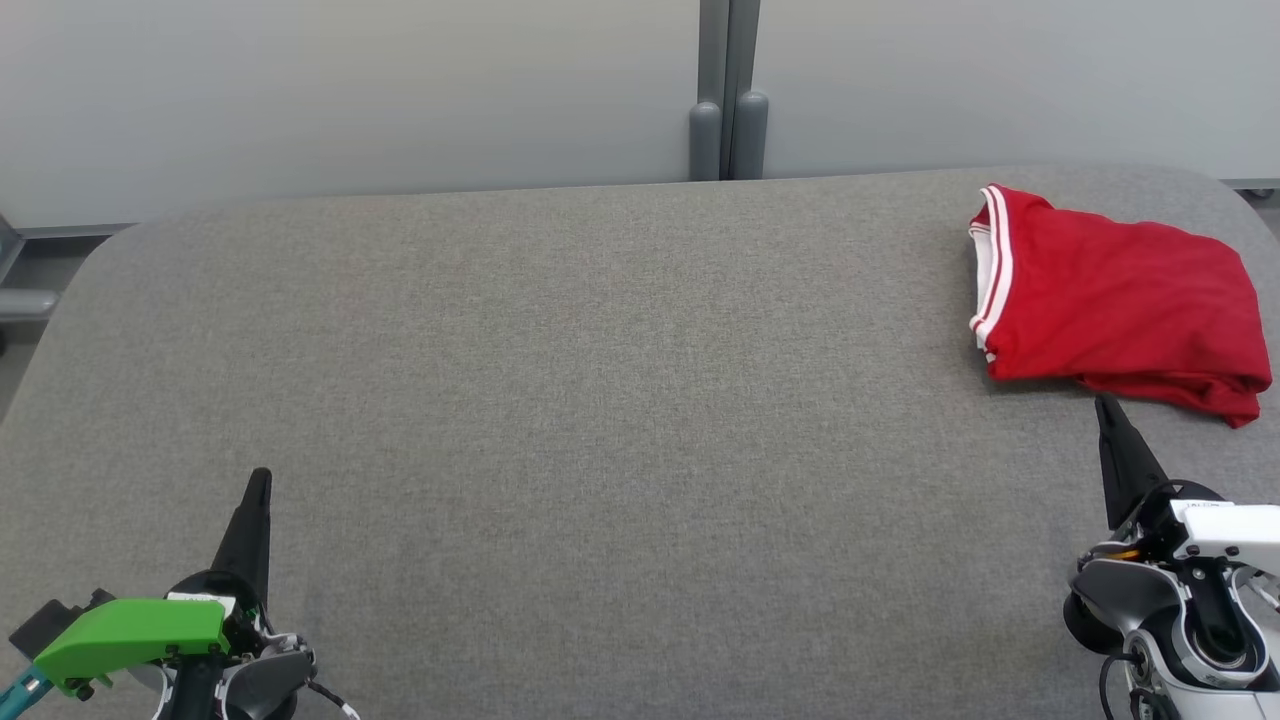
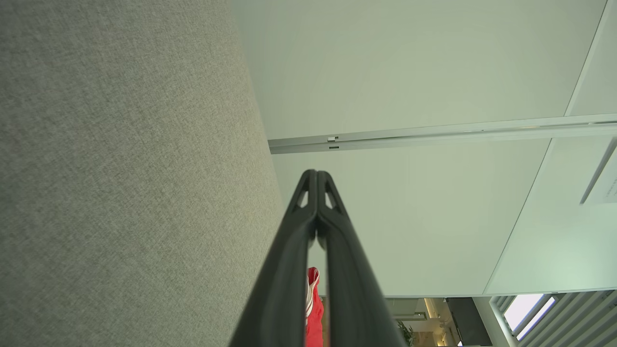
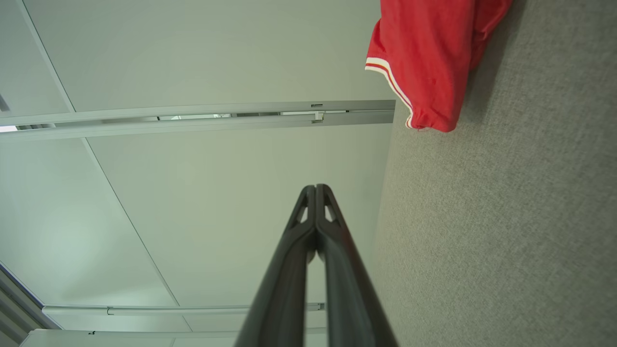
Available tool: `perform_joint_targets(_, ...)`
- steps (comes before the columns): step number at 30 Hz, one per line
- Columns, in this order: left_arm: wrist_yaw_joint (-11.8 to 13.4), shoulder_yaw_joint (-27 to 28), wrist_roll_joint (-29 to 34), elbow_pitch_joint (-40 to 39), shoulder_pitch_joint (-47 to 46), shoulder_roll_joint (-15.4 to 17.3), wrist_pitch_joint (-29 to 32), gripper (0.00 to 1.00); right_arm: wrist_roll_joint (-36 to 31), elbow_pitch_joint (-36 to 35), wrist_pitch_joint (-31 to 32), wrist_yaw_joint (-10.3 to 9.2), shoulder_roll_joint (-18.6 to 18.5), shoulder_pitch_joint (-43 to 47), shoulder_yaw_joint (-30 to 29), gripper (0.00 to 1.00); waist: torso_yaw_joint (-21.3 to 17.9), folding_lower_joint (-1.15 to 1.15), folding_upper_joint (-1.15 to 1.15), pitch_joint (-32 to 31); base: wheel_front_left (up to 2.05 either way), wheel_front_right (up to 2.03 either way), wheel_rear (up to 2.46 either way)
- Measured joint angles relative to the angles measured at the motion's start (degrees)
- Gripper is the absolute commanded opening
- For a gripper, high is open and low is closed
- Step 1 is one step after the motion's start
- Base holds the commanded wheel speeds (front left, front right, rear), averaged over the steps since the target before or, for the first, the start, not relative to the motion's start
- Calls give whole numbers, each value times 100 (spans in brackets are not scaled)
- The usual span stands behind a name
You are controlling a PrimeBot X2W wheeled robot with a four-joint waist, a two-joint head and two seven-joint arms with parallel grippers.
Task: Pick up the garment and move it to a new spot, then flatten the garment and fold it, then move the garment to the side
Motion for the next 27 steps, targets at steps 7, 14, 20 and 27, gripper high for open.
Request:
perform_joint_targets(7,-2,1,1,10,0,0,1,0,0,21,0,3,0,-54,-3,0,0,0,0,-1,0,0,0)
perform_joint_targets(14,-2,2,0,23,0,0,1,0,0,38,4,4,1,-69,-5,0,0,0,0,-2,0,0,0)
perform_joint_targets(20,-22,3,1,36,0,0,1,0,0,53,4,5,1,-69,-8,0,0,0,0,-2,0,0,0)
perform_joint_targets(27,-27,4,0,58,-1,0,1,0,0,64,4,47,2,-69,-9,0,0,0,0,-3,0,0,0)
